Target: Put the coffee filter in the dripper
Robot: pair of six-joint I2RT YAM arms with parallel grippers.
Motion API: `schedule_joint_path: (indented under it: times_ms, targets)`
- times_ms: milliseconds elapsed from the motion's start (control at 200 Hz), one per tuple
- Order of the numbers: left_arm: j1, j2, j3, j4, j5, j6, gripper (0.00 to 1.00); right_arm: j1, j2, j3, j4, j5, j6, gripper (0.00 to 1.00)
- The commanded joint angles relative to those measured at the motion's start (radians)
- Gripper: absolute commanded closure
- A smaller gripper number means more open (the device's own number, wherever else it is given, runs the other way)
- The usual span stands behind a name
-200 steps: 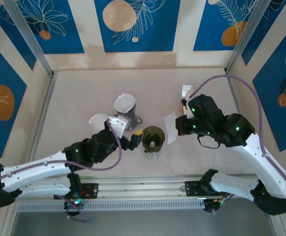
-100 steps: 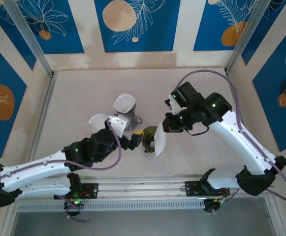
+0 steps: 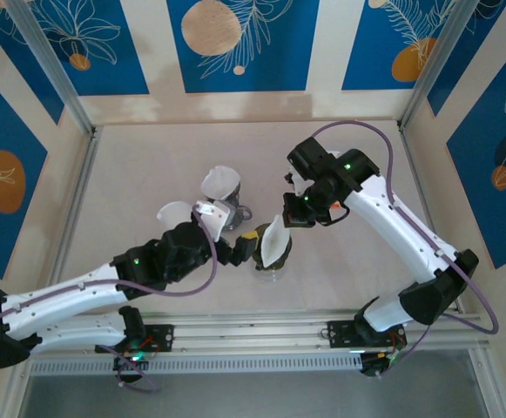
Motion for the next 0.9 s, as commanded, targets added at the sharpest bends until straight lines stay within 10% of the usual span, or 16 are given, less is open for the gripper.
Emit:
schedule_joint_path:
  times_ms: [0,230,895]
  targets:
    - [0.071,0.020,0.041,-0.032,0.166,-0.076,0.00,0.015,0.024,0.030,-0.004,0.045,-0.027,1.00]
    - [0.155,0.037,0.010,0.056,0.382,-0.137,0.08,0.034,0.044,0.006,0.030,0.093,-0.042,1.00]
    - [0.229,0.091,-0.003,0.111,0.532,-0.224,0.15,0.062,-0.024,-0.042,0.046,0.149,-0.136,1.00]
